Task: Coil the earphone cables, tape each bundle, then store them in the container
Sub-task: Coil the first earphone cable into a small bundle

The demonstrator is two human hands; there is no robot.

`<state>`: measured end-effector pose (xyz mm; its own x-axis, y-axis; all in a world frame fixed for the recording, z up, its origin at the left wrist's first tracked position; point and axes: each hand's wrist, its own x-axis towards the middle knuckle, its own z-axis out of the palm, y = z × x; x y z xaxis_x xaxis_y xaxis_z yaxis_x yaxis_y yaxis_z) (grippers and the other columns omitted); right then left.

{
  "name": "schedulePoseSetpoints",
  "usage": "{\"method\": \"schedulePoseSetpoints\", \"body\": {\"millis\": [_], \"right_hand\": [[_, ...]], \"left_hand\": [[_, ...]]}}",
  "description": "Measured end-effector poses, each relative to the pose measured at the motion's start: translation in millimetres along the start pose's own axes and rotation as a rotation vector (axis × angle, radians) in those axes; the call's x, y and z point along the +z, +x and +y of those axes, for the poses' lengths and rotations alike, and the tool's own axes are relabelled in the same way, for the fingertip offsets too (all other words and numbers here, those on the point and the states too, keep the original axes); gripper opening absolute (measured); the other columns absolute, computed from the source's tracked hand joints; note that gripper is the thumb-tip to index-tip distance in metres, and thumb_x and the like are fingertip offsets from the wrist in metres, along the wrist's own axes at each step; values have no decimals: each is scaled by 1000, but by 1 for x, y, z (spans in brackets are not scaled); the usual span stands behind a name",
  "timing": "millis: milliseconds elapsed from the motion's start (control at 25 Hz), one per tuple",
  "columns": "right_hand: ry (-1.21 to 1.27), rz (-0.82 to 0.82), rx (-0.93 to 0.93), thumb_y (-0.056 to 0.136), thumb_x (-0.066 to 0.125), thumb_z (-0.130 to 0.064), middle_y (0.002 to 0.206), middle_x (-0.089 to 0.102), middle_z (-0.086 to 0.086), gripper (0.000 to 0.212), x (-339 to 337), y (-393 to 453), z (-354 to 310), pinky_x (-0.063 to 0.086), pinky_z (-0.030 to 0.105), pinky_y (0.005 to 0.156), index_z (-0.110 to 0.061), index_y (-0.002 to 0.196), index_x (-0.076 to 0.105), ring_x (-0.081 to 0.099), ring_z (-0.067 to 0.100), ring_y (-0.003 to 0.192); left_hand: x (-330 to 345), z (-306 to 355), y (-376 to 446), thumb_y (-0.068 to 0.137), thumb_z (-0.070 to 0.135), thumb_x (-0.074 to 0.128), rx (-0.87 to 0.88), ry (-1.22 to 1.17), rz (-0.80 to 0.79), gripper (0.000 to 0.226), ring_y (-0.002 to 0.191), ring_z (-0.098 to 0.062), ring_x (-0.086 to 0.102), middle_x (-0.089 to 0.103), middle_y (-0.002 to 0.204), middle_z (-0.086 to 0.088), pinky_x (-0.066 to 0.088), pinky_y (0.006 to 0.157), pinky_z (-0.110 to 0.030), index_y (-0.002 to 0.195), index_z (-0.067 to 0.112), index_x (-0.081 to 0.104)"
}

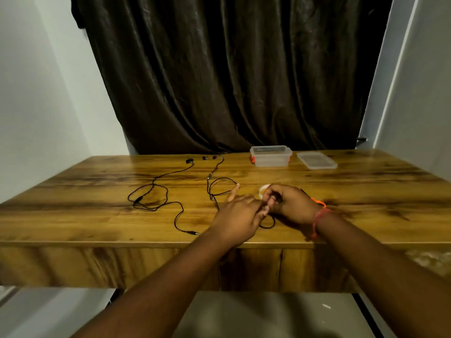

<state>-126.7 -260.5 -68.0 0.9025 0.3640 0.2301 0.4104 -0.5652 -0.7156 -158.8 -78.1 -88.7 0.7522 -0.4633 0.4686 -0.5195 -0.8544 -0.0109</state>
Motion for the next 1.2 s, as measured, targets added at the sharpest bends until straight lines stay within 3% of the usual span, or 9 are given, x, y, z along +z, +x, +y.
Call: {"method": "schedulePoseSetpoints", "body": {"millis": [120, 240, 320, 440, 560, 680, 840, 960, 1200], "right_hand": [[465, 228, 26, 91, 58, 6, 84, 55, 11, 17, 29, 12, -4, 48, 31, 67, -8, 97, 51, 54, 19, 73], [856, 370, 88, 91, 55, 11, 87, 56, 12, 31, 49, 28, -8, 53, 35, 64, -17, 103, 47, 58, 23, 74], [929, 406, 103, 89, 57, 12, 87, 61, 11, 39, 50, 36, -9, 52, 34, 61, -15, 114, 45, 61, 22, 72], [684, 375, 18, 89, 60, 6, 87, 67, 10, 37, 48, 36, -8, 51, 29, 61, -20, 111, 46, 62, 17, 67], [-36, 275, -293, 91, 57, -2, 92, 64, -3, 29, 47, 31, -16, 42, 11, 64, -24, 106, 46, 58, 7, 76], [-352, 231, -552, 85, 57, 2, 111, 47, -3, 37, 51, 35, -18, 47, 23, 67, -22, 111, 45, 54, 11, 82], [-229, 316, -461, 85, 62, 4, 107, 46, -6, 29, 48, 40, -12, 43, 14, 72, -16, 105, 53, 51, -1, 84], [-24, 335, -330, 88, 65, -5, 86, 58, -10, 15, 43, 41, -6, 42, 19, 67, -19, 88, 62, 54, -2, 79], [267, 460, -231, 93, 61, -4, 95, 61, -7, 14, 36, 42, -3, 54, 20, 71, -16, 89, 68, 64, 12, 84]], "left_hand": [[9, -1, 9, 98, 35, 45, -152, -163, 91, 22, 105, -17, 60, 68, 104, 3, 19, 119, -45, 110, 23, 59], [12, -12, 17, 98, 28, 48, -202, -227, 208, 27, 109, -20, 53, 62, 114, -1, 34, 109, -43, 121, 18, 56], [10, -14, 18, 98, 25, 49, -217, -325, 266, 34, 112, -16, 49, 57, 121, -1, 39, 102, -35, 131, 16, 50], [8, -16, 17, 100, 24, 47, -234, -480, 309, 37, 112, -6, 49, 53, 124, 5, 41, 91, -20, 137, 19, 47], [8, -22, 17, 99, 29, 49, -360, -631, 321, 22, 98, -5, 56, 61, 108, 6, 46, 82, -23, 115, 20, 62], [7, -23, 16, 98, 21, 53, -529, -832, 289, 14, 75, -12, 66, 68, 86, 0, 54, 66, -30, 92, 16, 64], [6, -26, 13, 98, 24, 55, -608, -963, 320, 18, 55, -14, 64, 68, 73, -7, 53, 54, -26, 88, 12, 63], [6, -29, 13, 99, 20, 54, -602, -1063, 346, 11, 57, -12, 62, 64, 76, -3, 57, 61, -39, 97, 16, 65], [5, -24, 12, 104, 23, 43, -501, -1152, 99, 20, 56, -17, 60, 53, 64, -1, 54, 64, -38, 98, 14, 60]]}}
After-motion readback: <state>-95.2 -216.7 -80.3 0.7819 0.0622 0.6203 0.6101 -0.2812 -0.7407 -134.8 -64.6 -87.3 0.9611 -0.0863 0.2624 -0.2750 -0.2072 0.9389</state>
